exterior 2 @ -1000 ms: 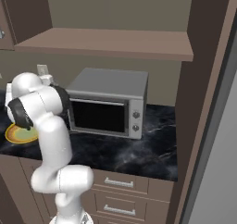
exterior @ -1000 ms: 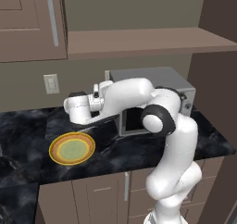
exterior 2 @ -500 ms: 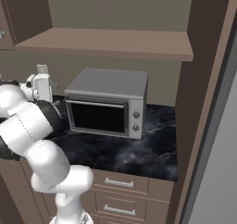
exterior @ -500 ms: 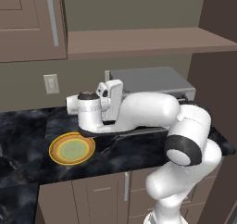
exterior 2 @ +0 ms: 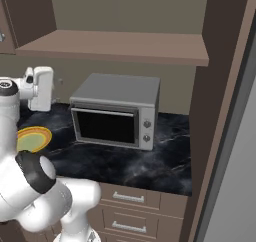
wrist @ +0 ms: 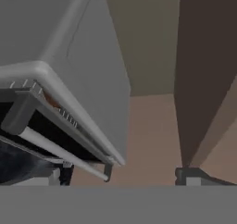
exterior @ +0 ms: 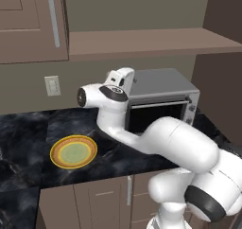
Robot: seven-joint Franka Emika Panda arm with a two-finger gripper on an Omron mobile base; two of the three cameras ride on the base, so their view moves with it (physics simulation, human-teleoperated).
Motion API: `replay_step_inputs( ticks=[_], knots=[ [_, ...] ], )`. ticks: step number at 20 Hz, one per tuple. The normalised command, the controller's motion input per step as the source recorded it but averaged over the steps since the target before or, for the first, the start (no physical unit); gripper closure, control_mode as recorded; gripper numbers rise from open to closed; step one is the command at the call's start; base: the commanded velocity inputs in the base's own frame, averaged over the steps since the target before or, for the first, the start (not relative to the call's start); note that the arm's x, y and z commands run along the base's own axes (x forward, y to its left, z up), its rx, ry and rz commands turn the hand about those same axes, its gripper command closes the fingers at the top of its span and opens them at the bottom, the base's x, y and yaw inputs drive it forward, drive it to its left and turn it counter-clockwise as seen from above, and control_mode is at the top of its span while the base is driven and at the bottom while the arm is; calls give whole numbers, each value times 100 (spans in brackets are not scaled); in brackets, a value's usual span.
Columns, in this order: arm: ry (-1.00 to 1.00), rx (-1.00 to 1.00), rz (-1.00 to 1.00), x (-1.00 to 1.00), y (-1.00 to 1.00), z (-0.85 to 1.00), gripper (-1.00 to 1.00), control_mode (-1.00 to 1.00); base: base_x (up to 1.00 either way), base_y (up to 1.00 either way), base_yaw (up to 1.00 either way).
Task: Pick up the bagel from the plate, place it on the toaster oven rack, close the door, and set the timer.
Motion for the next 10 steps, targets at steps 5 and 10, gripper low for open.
replay_step_inputs(
  ticks=[5, 10],
  knots=[
    [0, 8, 30, -40, -8, 23, -100, -100, 0, 0, 0],
    [0, 10, 29, -26, -35, 8, -100, -100, 0, 0, 0]
  ],
)
